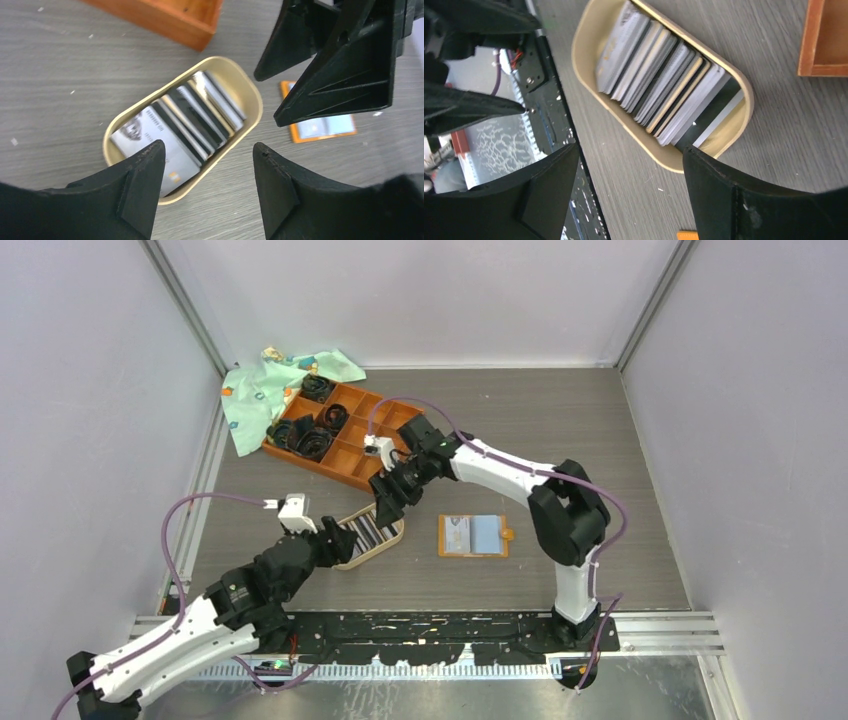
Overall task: Put the credit cards into the card holder
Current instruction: Pick up the credit card from the storage box.
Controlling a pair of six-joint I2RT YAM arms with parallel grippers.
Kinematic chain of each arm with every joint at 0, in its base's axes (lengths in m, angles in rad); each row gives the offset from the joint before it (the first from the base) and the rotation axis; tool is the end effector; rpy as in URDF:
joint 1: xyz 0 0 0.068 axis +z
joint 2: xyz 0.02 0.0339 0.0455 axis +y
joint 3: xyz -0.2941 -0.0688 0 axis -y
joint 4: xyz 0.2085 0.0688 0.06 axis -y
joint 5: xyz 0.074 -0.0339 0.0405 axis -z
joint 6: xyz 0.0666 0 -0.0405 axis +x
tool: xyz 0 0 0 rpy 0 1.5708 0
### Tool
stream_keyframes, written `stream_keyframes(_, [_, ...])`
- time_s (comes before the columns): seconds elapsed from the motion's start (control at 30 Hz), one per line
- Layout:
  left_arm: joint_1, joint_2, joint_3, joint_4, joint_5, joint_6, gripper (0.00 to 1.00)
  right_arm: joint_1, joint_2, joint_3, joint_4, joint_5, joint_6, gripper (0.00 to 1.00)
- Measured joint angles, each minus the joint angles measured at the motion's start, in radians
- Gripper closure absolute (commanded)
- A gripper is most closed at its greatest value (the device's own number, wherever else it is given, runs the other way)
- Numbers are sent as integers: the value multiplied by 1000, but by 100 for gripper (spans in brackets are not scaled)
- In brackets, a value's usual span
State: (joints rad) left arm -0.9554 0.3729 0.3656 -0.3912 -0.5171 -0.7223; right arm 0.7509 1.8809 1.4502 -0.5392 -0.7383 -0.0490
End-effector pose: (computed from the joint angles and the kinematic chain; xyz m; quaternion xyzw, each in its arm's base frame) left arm 0.0711 -0.0435 0.2279 -0.0468 0.8164 -0.2555 0.5158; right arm 0.2574 0.3016 0.2594 -0.4452 0.7790 0.4185 0.1407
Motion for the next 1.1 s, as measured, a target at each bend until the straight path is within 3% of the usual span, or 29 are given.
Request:
stream_keyframes(0.33, [0, 171, 1, -113, -107, -104, 45, 14, 145, 91, 0, 119, 157, 29])
stream_keyframes(0.6, [0, 245, 21, -193, -159, -140, 61, 38, 232, 158, 2, 178, 275, 31])
stream_keyframes(1.1, [12, 340, 21, -180, -163, -158, 61, 62, 260, 166, 1, 194, 341, 37])
